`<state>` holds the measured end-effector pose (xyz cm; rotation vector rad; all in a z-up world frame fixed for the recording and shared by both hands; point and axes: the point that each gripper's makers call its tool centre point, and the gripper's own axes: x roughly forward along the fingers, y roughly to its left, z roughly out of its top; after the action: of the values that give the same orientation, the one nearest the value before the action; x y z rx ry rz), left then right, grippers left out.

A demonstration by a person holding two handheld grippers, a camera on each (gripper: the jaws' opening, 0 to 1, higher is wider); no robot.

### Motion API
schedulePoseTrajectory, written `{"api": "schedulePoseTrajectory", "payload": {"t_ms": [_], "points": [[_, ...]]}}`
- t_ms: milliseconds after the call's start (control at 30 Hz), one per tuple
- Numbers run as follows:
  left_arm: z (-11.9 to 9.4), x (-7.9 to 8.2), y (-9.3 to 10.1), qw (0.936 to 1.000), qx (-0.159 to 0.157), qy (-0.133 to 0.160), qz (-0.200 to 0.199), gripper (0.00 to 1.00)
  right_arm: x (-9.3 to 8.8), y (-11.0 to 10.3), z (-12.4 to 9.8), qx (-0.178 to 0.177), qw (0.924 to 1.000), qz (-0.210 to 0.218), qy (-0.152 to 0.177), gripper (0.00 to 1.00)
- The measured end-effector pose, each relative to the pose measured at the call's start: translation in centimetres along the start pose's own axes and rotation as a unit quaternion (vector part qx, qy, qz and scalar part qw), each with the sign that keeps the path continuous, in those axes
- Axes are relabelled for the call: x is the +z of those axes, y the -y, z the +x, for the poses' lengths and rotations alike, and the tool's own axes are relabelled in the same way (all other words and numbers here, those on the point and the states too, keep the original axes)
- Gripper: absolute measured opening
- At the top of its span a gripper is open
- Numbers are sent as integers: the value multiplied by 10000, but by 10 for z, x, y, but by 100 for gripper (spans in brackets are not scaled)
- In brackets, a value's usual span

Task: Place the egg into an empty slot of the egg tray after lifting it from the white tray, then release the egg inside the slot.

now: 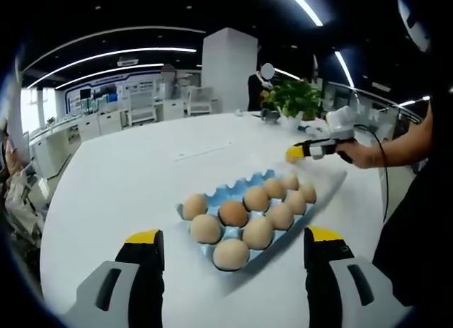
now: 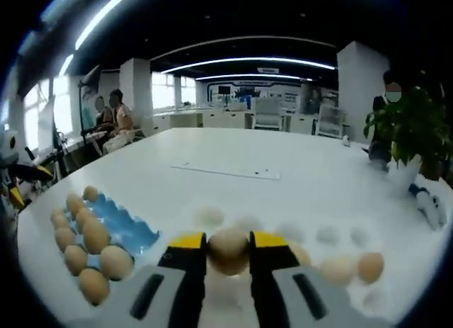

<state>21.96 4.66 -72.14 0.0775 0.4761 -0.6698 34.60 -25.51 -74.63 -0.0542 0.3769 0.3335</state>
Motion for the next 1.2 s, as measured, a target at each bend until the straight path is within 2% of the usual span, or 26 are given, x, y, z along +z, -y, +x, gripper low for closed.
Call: {"api": "schedulePoseTrajectory", "payload": {"t_ms": [300, 533, 833, 1200], "points": [[0, 0, 0, 10000, -4, 2, 11, 81, 19, -27, 6, 354, 9990, 188, 195, 23], [0, -1, 0, 10000, 10, -6, -3, 81, 25, -50, 11, 605, 9977, 184, 246, 23], [-1, -3, -3, 10000, 55, -21, 1, 82, 34, -68, 15, 836, 9959, 152, 308, 22], [-2, -1, -4, 10000, 60, 4, -13, 82, 42, -110, 28, 1315, 9906, 130, 343, 22]]}}
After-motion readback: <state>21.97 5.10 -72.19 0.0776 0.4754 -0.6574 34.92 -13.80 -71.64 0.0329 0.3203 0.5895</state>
